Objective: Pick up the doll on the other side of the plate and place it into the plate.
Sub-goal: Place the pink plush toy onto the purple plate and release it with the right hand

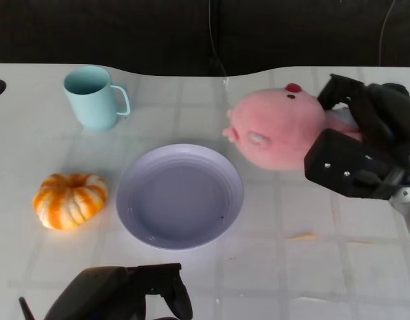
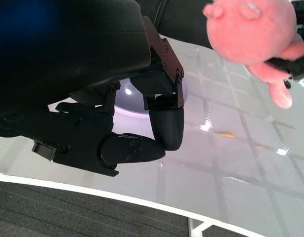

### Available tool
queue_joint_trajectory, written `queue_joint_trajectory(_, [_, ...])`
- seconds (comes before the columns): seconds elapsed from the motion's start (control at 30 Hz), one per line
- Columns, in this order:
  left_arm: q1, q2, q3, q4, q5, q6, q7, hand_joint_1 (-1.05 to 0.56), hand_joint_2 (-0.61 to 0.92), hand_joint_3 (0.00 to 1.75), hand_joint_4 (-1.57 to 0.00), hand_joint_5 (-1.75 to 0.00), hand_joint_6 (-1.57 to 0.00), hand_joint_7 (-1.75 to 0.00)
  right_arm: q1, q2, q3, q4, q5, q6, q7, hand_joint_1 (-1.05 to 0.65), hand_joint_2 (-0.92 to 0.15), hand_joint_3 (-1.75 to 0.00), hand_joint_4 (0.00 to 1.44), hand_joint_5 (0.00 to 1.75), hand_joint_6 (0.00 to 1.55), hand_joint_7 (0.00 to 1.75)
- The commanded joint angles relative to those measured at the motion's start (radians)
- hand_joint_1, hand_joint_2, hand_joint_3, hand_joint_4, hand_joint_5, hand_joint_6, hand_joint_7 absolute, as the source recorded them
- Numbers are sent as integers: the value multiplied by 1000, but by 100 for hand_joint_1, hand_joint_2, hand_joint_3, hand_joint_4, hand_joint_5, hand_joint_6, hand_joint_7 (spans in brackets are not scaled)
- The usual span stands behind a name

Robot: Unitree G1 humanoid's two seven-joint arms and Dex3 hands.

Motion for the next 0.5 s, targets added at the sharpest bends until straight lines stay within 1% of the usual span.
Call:
queue_joint_trajectory(0.03, [9,0,-6,-7,15,-1,15,-34,92,38,-63,-165,-61,-127,-39,18,17,-57,5,8,54,-18,-29,-137,94,175,77,175])
queue_joint_trajectory(0.17, [19,-6,-8,-18,18,2,15,-34,92,37,-63,-165,-62,-126,-70,76,53,-80,-7,34,100,-20,-29,-133,94,175,74,175])
queue_joint_trajectory(0.23, [30,-12,-12,-30,25,15,10,-33,92,37,-64,-159,-64,-120,-90,110,77,-81,-18,46,114,-20,-30,-133,94,175,74,175])
queue_joint_trajectory(0.3, [37,-16,-15,-37,28,20,8,-33,92,37,-65,-157,-65,-117,-108,138,95,-70,-28,50,115,-21,-30,-129,94,175,73,175])
queue_joint_trajectory(0.4, [43,-19,-21,-43,24,17,8,-33,92,38,-64,-159,-64,-119,-148,183,137,-12,-54,26,94,-24,-35,-118,94,175,74,168])
queue_joint_trajectory(0.5, [49,-24,-25,-55,26,32,3,-33,92,38,-62,-162,-62,-121,-179,222,168,51,-68,6,80,-23,-37,-110,93,175,73,173])
